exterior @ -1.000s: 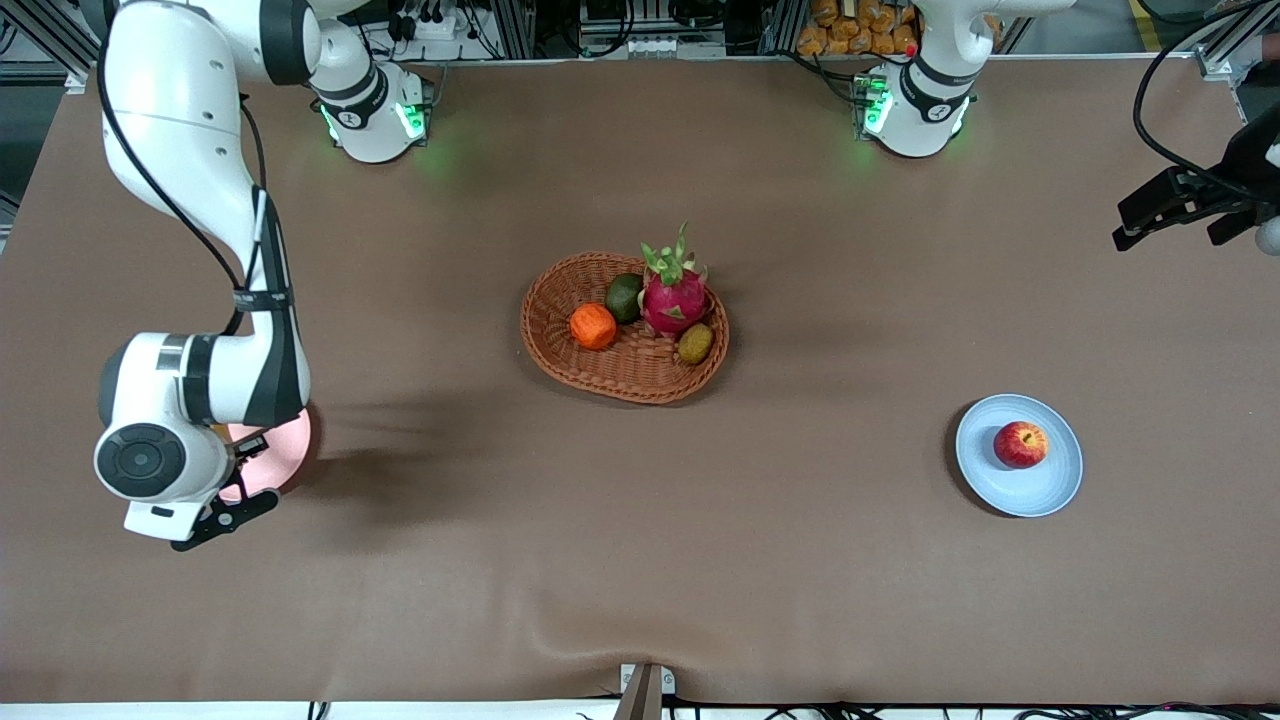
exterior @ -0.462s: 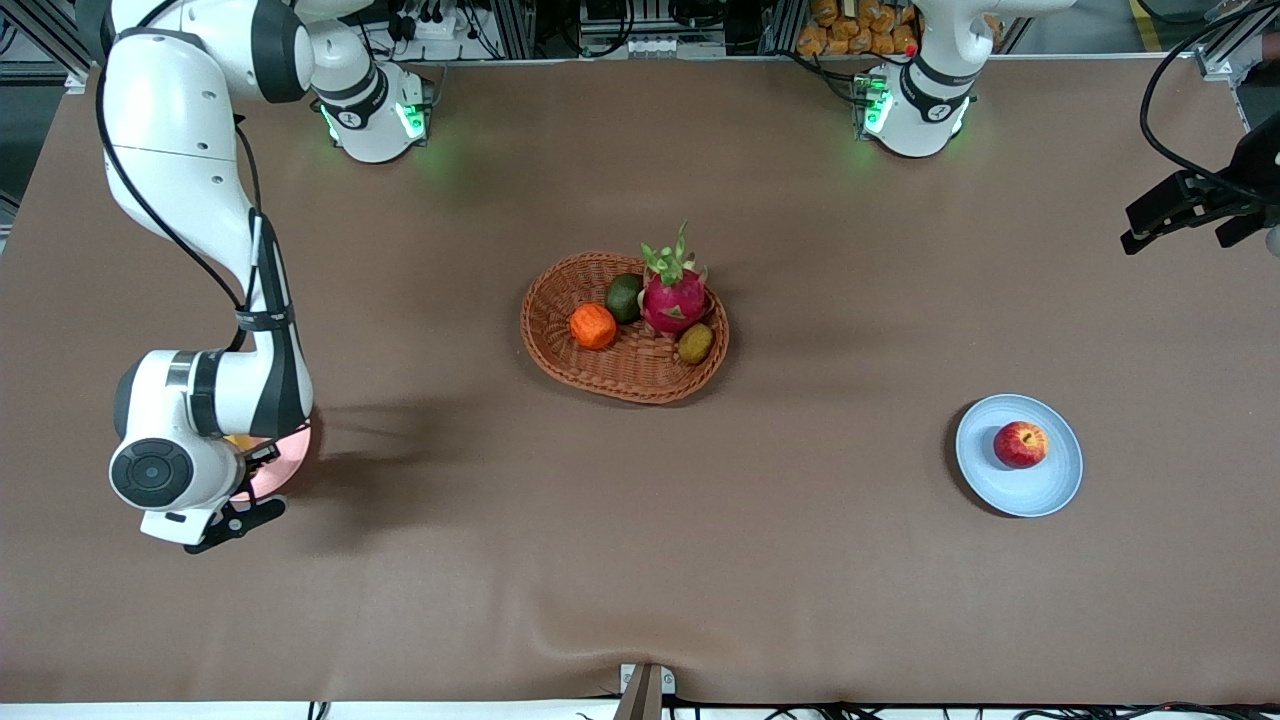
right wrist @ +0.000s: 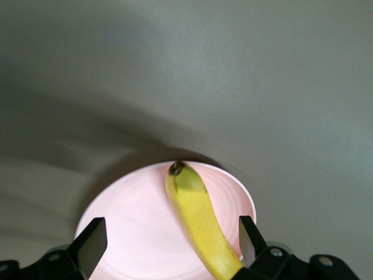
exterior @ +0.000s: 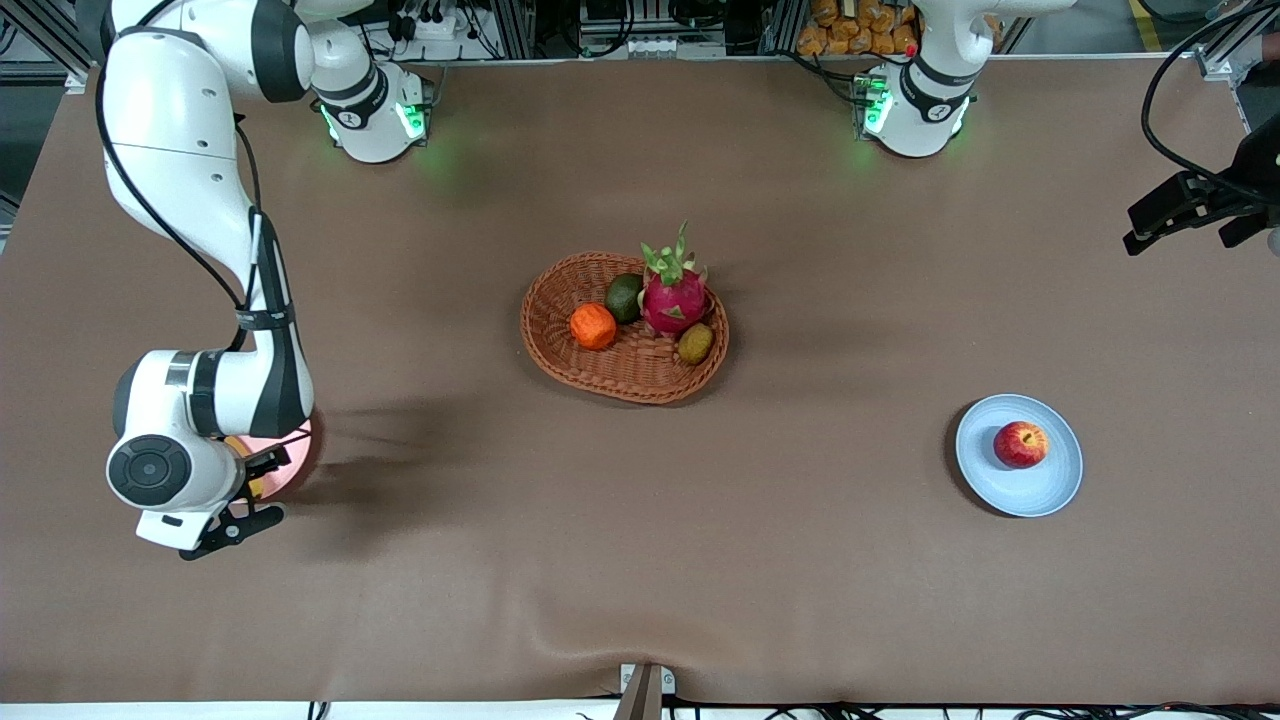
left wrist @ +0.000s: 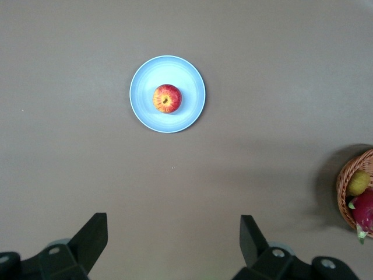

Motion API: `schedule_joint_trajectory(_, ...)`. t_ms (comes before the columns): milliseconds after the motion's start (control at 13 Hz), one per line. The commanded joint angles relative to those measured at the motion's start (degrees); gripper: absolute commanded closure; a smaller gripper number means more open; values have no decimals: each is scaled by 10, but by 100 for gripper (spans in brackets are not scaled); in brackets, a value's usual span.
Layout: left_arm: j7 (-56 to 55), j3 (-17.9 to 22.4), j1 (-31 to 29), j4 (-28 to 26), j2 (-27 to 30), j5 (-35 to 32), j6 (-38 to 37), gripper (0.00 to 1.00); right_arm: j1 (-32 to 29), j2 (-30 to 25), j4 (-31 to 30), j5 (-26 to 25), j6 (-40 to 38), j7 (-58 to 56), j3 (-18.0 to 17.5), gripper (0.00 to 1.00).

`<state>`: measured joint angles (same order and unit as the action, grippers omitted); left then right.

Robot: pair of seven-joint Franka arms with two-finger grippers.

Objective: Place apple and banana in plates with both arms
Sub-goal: 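Lower the banana onto the pink plate and open the right gripper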

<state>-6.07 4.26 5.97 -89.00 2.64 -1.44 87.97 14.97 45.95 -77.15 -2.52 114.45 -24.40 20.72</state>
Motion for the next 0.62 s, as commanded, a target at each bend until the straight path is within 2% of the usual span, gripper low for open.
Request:
schedule_joint_trajectory(0,-17,2,5,-12,13,-11,8,0,-17,-50,-5,73,-25,-5,-8,0)
schedule_joint_trajectory(154,-29,2,5,-12,13,-10,8,0,-26,-93,-8,80,-50,-4,-8,0)
schedule_joint_trajectory(385,-47,-1,6,-12,12,-11,8,0,-31,-167,-12,83,-130,-4,-8,0)
schedule_joint_trajectory(538,-48,-2,6,-12,13,-11,7,0,-40,-233,-52,86,-150,0,-8,0)
